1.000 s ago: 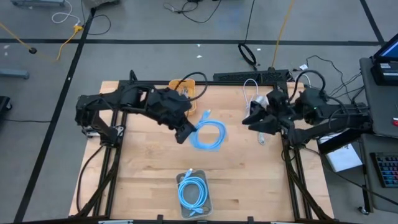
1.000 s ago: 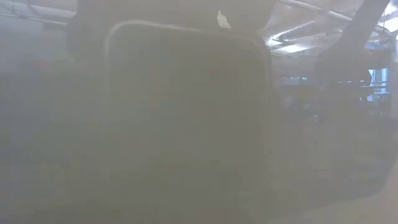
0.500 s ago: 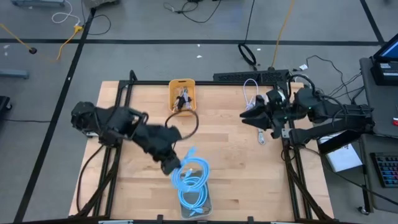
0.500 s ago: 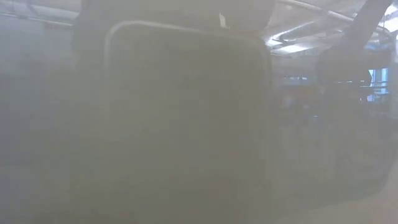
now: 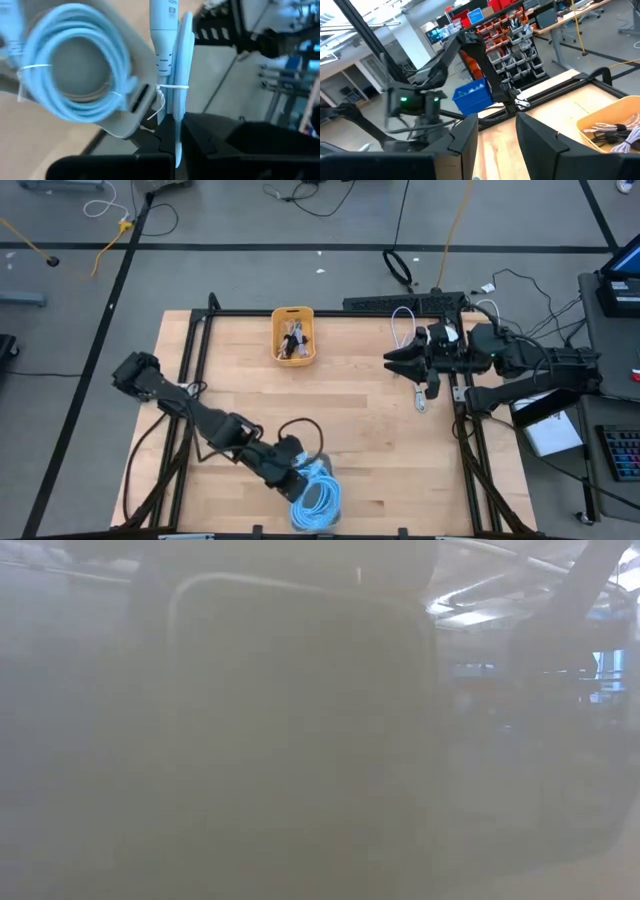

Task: Pick & Place USB Port
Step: Put the blue video cable into the gray bin

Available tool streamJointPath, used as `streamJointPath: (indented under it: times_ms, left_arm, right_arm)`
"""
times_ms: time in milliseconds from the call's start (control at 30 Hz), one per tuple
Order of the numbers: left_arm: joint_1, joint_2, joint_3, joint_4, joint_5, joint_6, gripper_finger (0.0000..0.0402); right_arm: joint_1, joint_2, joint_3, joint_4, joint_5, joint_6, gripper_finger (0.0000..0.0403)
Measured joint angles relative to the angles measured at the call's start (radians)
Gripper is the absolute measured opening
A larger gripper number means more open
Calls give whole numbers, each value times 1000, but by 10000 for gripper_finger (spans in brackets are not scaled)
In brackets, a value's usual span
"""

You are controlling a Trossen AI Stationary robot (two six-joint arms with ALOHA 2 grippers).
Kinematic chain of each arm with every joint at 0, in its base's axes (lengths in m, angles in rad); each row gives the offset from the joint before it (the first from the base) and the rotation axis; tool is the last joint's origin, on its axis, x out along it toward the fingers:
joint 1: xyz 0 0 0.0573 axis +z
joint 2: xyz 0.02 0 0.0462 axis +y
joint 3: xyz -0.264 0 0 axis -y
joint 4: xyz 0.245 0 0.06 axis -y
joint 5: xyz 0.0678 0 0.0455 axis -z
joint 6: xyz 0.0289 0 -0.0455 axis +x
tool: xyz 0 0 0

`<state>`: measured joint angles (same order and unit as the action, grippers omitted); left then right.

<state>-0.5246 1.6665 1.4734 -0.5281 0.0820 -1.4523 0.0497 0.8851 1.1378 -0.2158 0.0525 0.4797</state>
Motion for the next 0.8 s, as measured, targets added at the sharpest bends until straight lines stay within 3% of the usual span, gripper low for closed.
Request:
streamJointPath:
  times_ms: [233,367,800]
  left_arm:
    - [1,-62,-182,29,-8,-91,7]
    - [6,-96,-270,140,17,-121,7]
    - [47,-92,-329,194,74,-85,7]
  right_arm:
    - [25,5,0,2,2,5,125]
    - [25,12,0,1,2,15,125]
    - [25,28,-1,21,3,16,125]
